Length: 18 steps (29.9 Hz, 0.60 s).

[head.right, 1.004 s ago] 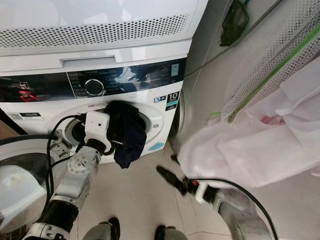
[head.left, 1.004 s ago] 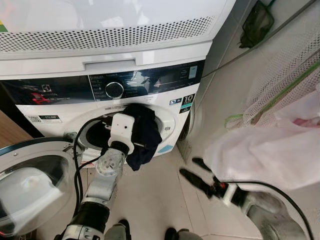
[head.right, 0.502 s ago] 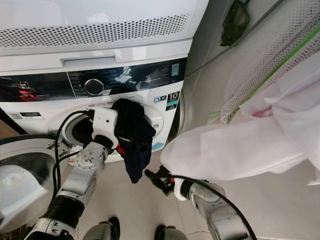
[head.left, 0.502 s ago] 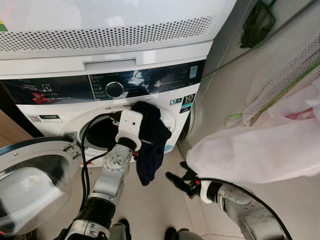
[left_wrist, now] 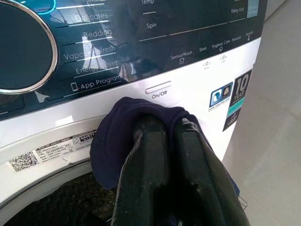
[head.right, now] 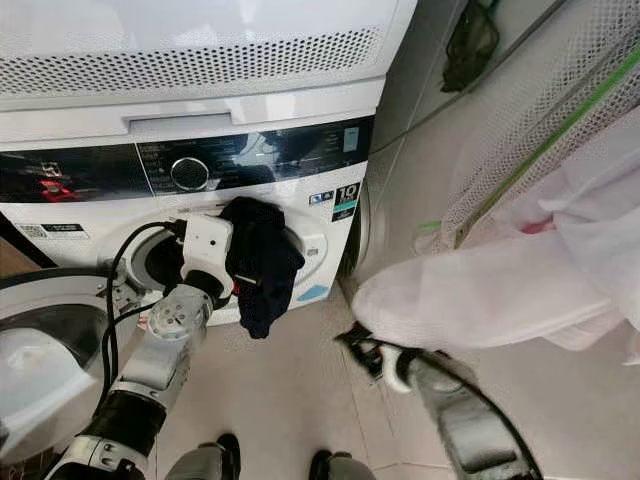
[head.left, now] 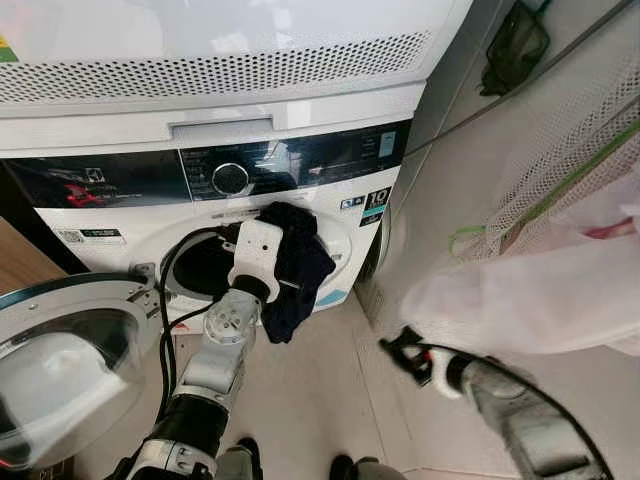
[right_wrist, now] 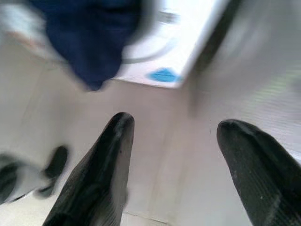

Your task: Clothes washing

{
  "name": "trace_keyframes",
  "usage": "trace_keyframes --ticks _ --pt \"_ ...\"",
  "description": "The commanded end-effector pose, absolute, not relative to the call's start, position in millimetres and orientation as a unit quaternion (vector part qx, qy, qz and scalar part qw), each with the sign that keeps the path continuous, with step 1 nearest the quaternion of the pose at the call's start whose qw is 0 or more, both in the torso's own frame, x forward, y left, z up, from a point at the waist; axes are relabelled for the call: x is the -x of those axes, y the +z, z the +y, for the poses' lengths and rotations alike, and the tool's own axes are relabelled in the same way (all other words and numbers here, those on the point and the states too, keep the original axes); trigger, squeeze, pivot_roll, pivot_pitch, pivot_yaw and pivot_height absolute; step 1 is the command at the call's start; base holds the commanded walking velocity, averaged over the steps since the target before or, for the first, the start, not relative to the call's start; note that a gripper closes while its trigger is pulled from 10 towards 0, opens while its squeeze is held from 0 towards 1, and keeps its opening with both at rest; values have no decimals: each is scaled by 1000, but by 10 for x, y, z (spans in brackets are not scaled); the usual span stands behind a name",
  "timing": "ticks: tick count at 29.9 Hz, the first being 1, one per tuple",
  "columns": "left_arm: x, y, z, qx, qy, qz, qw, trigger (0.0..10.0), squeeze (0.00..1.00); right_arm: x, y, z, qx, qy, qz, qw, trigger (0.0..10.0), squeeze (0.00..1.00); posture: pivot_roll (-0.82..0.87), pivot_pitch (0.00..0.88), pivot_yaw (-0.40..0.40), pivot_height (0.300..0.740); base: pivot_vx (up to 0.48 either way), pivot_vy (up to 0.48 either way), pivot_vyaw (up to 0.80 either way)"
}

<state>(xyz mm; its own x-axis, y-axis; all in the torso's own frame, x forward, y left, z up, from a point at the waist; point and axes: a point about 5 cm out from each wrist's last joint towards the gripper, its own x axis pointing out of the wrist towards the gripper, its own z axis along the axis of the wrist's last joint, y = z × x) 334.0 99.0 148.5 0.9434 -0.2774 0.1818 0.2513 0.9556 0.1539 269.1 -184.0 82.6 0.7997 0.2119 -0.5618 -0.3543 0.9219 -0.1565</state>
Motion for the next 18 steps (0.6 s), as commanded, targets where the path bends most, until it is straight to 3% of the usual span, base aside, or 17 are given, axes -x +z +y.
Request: trace_keyframes --ticks 1,8,13,15,18 --pt "-3318 1464 945 -67 -145 -96 983 10000 0 -2666 759 -2042 128 96 301 940 10000 0 85 234 -81 740 0 0 0" --pt "-3310 1456 939 -67 -149 -93 982 10000 0 -2557 607 -2350 138 20 345 928 10000 0 81 240 -74 740 0 0 0" --pt "-3309 1448 932 -67 -153 -90 982 10000 0 -2431 539 -2296 161 116 369 908 10000 0 78 242 -73 740 0 0 0" --pt "-3309 1449 926 -67 -154 -90 982 10000 0 -2368 590 -2175 161 199 363 896 10000 0 78 246 -76 740 0 0 0" --pt "-3304 1445 920 -67 -155 -89 982 10000 0 -2317 629 -2140 162 238 363 886 10000 0 78 246 -76 740 0 0 0"
